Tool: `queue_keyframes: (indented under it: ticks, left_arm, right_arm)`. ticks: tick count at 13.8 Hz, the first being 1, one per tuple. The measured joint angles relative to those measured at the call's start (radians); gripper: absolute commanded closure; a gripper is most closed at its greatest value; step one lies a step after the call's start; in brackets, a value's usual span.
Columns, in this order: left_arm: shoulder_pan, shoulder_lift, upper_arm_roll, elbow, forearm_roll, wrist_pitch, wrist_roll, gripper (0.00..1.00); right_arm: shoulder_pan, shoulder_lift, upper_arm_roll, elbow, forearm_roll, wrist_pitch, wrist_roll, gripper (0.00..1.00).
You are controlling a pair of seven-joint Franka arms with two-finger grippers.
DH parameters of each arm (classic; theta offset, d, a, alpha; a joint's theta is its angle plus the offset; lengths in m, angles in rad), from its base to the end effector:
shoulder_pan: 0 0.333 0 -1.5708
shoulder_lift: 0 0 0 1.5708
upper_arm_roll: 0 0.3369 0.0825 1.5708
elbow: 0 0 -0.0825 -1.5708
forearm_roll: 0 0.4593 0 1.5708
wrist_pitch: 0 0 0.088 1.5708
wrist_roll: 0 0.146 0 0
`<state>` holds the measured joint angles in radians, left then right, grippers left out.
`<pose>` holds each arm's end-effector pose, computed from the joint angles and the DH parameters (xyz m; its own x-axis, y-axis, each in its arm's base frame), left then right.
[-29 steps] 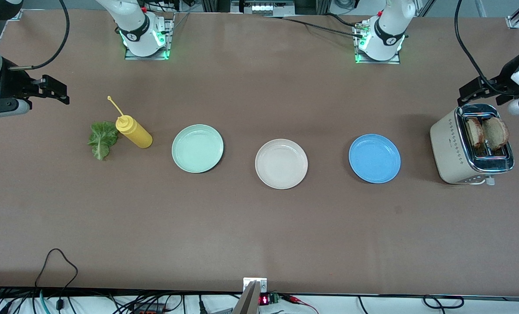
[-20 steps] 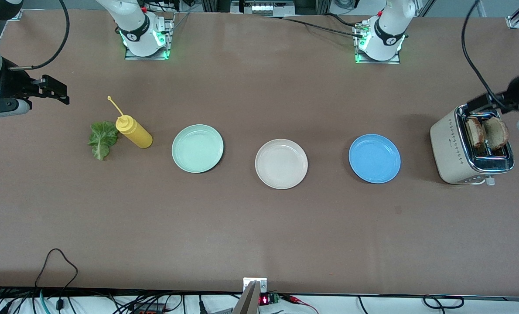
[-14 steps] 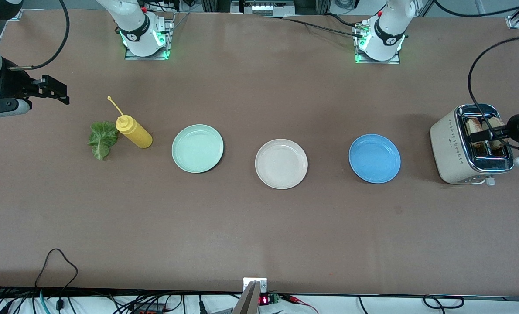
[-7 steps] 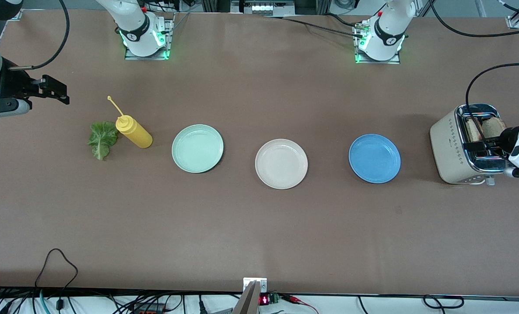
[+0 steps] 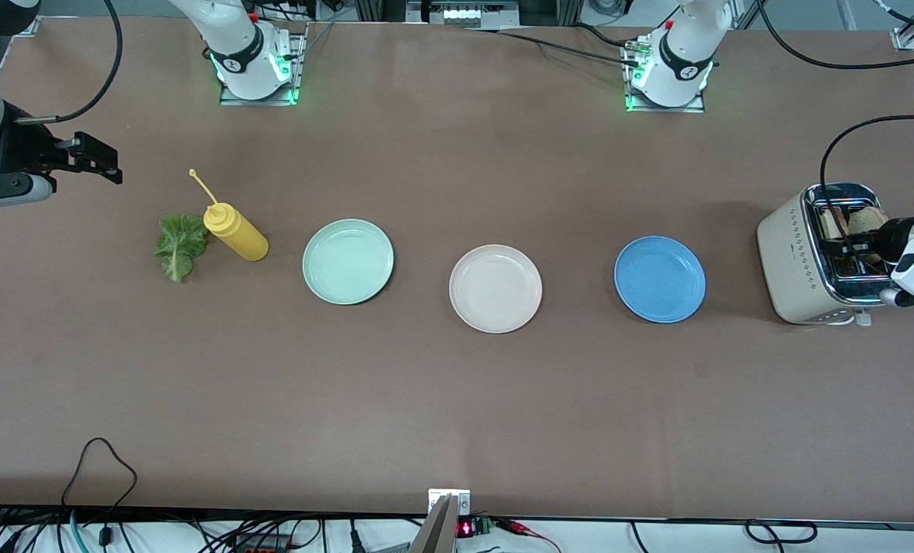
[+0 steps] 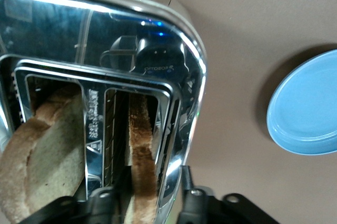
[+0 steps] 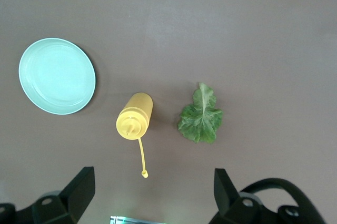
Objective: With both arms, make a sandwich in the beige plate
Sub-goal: 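Reach the left gripper down into the toaster slot and grip a bread slice, then lift the bread slice out of the toaster with the left gripper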
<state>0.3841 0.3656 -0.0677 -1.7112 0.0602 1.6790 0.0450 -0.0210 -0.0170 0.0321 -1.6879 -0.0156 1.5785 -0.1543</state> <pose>0.6277 0.2164 0.2995 0.8921 0.2324 -0.3875 0.2476 -0.9688 -0.0111 0.6161 0.0047 0.5540 0.9819 0.1646 -0.0937 0.1655 -0.9862 0.0017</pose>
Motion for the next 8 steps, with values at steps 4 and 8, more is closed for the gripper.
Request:
queue_keyframes:
  ticks: [4, 8]
  left_arm:
    - [0.012, -0.004, 0.000, 0.002, 0.006, -0.007, 0.000, 1.00]
    - [0.022, -0.034, 0.000, 0.093, 0.006, -0.139, 0.043, 1.00]
  right_arm:
    - [0.000, 0.000, 0.000, 0.000, 0.000, 0.000, 0.000, 0.00]
    - [0.000, 0.000, 0.000, 0.000, 0.000, 0.000, 0.000, 0.00]
